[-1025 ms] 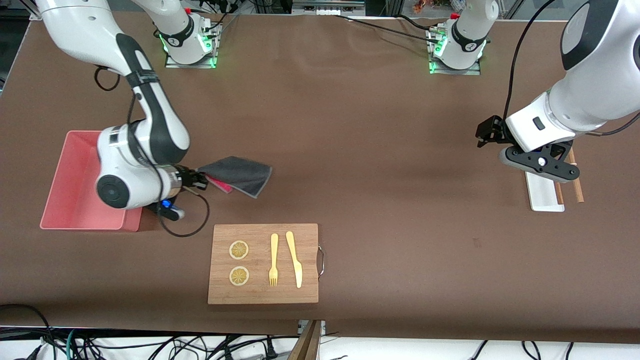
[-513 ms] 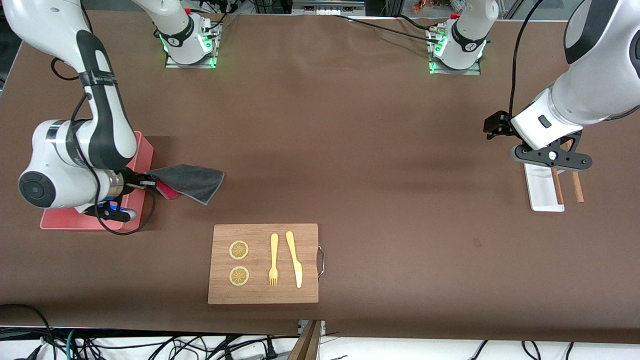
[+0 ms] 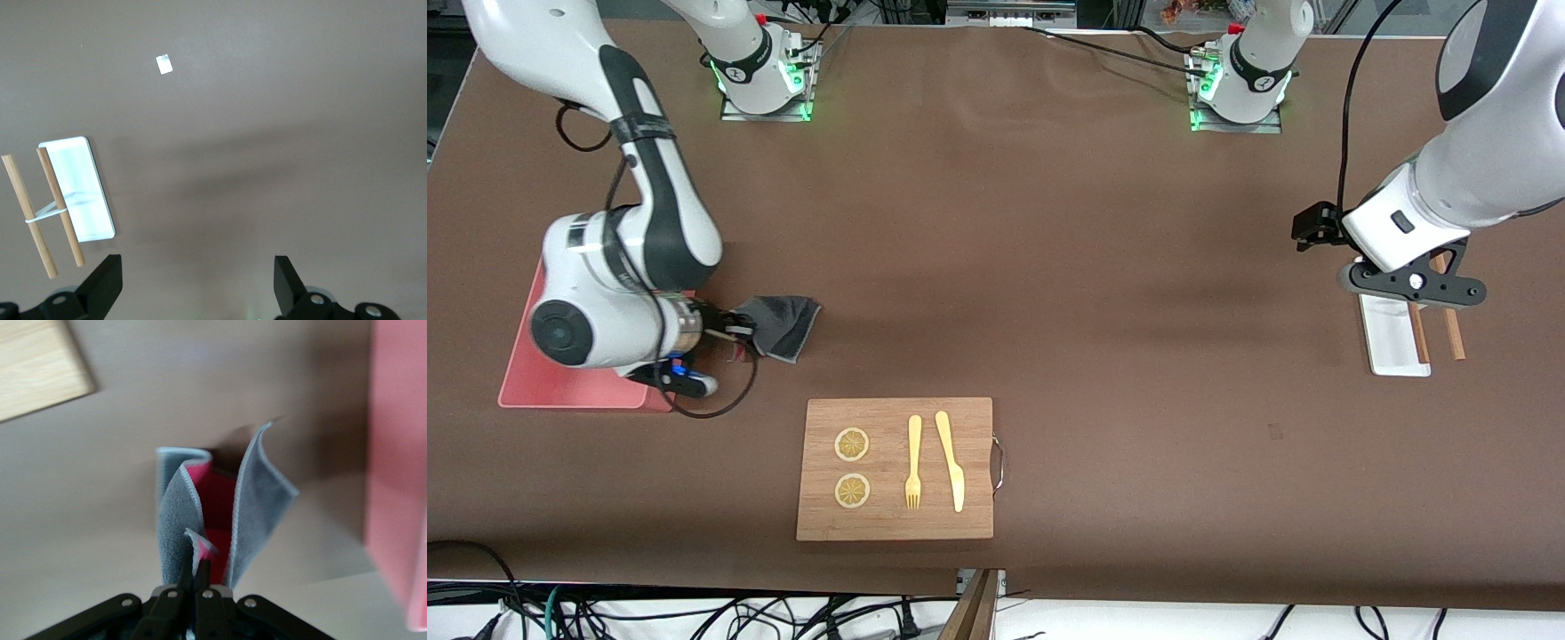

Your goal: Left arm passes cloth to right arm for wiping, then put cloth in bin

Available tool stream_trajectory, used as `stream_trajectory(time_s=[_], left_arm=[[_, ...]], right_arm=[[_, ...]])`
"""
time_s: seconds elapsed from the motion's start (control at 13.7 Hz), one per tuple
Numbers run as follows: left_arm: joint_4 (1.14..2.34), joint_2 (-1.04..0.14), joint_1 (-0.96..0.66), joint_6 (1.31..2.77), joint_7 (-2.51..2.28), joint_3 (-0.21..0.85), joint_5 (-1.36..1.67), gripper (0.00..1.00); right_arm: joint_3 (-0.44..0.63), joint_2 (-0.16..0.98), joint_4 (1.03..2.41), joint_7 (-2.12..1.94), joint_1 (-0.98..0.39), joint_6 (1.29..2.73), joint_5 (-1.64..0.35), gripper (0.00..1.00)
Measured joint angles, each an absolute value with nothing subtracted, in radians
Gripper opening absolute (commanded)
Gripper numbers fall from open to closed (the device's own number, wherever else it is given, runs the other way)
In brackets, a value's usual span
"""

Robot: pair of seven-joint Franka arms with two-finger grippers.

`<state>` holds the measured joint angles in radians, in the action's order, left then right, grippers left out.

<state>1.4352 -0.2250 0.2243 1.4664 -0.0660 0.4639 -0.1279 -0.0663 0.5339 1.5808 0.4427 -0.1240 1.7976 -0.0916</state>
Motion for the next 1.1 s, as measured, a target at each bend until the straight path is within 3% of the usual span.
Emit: stream_trajectory(time_s=[0.22, 0.37, 0.73, 1.1], left_arm=[[1.442, -0.216, 0.021, 1.513, 0.018, 0.186, -0.069, 1.0], [1.492, -0.193, -0.038, 1.606, 0.046, 0.065, 0.0, 1.0], [1.687, -0.029, -0.052, 1.704, 0.047, 0.04, -0.007, 1.0], [1.723, 0.002, -0.006, 1.707, 0.042, 0.096, -0.032, 1.0]], right_arm=[[-0.163, 0.549, 1.581, 0.637, -0.136, 1.854, -0.092, 0.0], [-0.219, 0.562, 1.582, 0.752, -0.15, 1.905, -0.092, 0.0], [-0.325, 0.6, 1.583, 1.005, -0.194, 2.046, -0.092, 0.0], [-0.388, 0.628, 1.583, 1.197, -0.234, 2.181, -0.092, 0.0]])
